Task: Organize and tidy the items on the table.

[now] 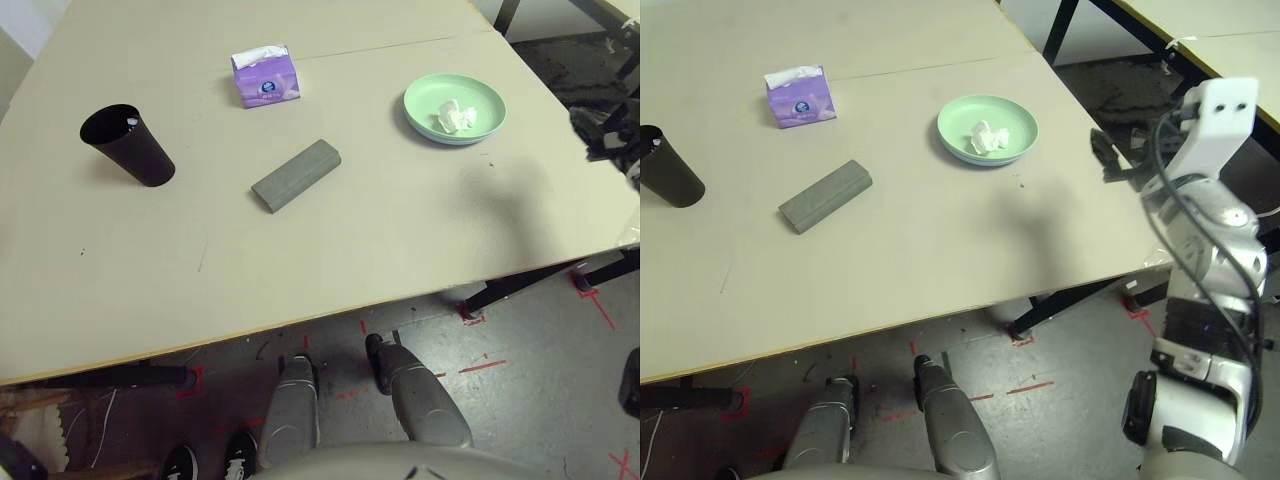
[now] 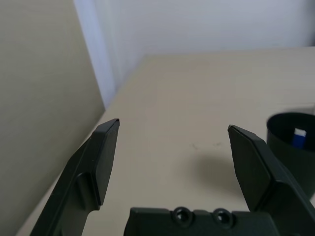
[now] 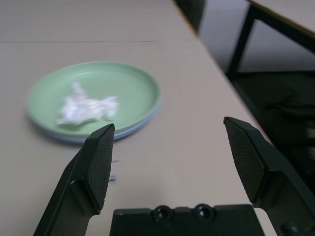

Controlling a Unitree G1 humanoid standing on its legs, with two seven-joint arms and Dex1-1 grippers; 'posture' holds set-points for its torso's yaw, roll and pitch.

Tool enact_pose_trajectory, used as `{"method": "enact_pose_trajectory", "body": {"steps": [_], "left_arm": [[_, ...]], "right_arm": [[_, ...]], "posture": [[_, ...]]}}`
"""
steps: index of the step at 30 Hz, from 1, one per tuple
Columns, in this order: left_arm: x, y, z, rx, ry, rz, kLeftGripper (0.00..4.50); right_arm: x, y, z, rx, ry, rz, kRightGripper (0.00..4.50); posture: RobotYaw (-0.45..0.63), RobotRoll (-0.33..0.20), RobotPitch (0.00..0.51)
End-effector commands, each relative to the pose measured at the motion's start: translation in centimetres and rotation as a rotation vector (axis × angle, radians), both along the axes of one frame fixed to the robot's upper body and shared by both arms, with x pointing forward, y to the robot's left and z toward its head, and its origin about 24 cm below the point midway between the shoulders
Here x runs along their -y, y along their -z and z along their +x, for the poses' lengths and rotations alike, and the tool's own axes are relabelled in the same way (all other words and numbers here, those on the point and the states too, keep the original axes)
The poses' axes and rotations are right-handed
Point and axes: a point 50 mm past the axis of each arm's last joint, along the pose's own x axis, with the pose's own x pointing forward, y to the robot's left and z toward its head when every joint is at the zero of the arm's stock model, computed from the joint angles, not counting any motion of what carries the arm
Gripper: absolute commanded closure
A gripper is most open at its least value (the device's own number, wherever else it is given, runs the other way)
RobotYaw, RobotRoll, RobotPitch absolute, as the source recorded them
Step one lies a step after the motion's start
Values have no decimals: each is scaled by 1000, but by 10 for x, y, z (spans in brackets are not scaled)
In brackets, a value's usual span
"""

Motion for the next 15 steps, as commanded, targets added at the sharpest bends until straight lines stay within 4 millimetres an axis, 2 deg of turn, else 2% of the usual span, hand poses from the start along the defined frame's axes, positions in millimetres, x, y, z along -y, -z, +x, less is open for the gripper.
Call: {"method": "enact_pose_trajectory", "body": {"steps": [1,6,10,15], "left_arm": [[5,7,-1,13,32,6,11],[10,21,-2,-13,71,-6,11],[12,28,-4,-11,107,-29,11],[11,55,-12,-92,165,-132,11]], "right_arm": [[-10,10,1,26,-88,-11,0],[-13,33,3,8,-172,9,0],[-11,43,6,-21,-212,46,0],[-8,54,8,-49,-245,41,0]], "posture": [[-138,0,275],[-134,0,273],[-127,0,273],[-122,0,276]]}}
